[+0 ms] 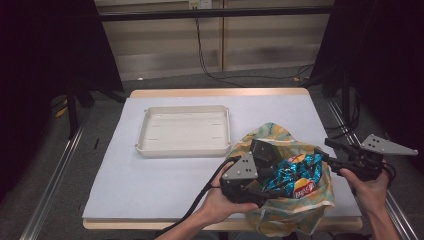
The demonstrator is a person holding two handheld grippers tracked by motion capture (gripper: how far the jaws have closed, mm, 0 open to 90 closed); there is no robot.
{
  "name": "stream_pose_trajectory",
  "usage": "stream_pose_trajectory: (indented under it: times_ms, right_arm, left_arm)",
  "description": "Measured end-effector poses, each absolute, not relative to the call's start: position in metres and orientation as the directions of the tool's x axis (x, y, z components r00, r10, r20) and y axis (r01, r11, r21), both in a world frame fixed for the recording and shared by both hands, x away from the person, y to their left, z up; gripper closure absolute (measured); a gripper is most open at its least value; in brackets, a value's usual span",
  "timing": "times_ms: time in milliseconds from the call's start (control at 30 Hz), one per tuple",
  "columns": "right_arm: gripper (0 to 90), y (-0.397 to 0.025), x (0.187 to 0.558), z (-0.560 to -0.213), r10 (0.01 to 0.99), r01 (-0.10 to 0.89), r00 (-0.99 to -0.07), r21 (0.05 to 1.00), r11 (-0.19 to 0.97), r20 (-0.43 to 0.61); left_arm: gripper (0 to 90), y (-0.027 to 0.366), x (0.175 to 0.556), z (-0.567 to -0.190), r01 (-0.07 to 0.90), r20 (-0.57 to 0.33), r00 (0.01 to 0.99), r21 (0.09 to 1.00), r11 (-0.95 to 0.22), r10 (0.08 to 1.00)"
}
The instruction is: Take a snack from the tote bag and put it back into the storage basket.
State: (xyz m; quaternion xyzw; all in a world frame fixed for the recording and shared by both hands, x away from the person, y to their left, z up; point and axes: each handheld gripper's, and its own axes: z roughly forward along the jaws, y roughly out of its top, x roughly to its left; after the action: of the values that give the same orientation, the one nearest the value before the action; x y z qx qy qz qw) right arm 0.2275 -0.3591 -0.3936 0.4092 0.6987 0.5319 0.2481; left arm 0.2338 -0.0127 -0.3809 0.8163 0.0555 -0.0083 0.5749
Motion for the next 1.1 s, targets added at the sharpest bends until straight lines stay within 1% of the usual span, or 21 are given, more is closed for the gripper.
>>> stream_pose_trajectory:
  times_ms: [100,200,267,300,333,400,600,800,1067,1100]
  right_arm:
    - [40.0,-0.359,0.228,-0.394,0.835,0.308,-0.542,0.946,0.100,0.088]
    - [40.0,-0.359,0.227,-0.395,0.835,0.312,-0.542,0.945,0.099,0.091]
    - [40.0,-0.359,0.227,-0.395,0.834,0.308,-0.546,0.946,0.105,0.085]
    - [40.0,-0.359,0.227,-0.394,0.833,0.307,-0.547,0.946,0.104,0.086]
    - [40.0,-0.359,0.227,-0.394,0.834,0.307,-0.545,0.946,0.101,0.088]
    - [40.0,-0.359,0.226,-0.393,0.832,0.309,-0.547,0.946,0.100,0.090]
    - [40.0,-0.361,0.226,-0.392,0.836,0.301,-0.542,0.949,0.092,0.091]
    - [39.8,-0.361,0.224,-0.391,0.837,0.298,-0.539,0.951,0.085,0.094]
    - [39.3,-0.363,0.223,-0.389,0.836,0.289,-0.541,0.954,0.082,0.092]
    - [39.2,-0.364,0.223,-0.389,0.837,0.284,-0.540,0.955,0.085,0.086]
  left_arm:
    - [60.1,-0.011,0.233,-0.380,0.086,-0.066,0.995,0.932,-0.353,0.070]
    - [76.2,-0.011,0.233,-0.377,0.092,-0.079,0.996,0.934,-0.345,0.052]
    - [82.2,-0.012,0.233,-0.375,0.098,-0.091,0.995,0.932,-0.350,0.037]
    - [84.3,-0.011,0.233,-0.373,0.086,-0.078,0.996,0.930,-0.357,0.039]
    - [86.1,-0.012,0.233,-0.373,0.099,-0.093,0.995,0.932,-0.349,0.034]
    - [87.7,-0.012,0.234,-0.370,0.098,-0.097,0.995,0.935,-0.342,0.020]
    - [88.3,-0.004,0.240,-0.358,0.112,-0.110,0.994,0.948,-0.298,0.023]
    - [88.3,-0.002,0.242,-0.347,0.084,-0.084,0.996,0.958,-0.275,0.011]
    - [88.3,0.000,0.245,-0.329,0.055,-0.051,0.998,0.965,-0.255,0.024]
    - [88.2,0.002,0.246,-0.325,0.063,-0.058,0.998,0.964,-0.259,0.024]
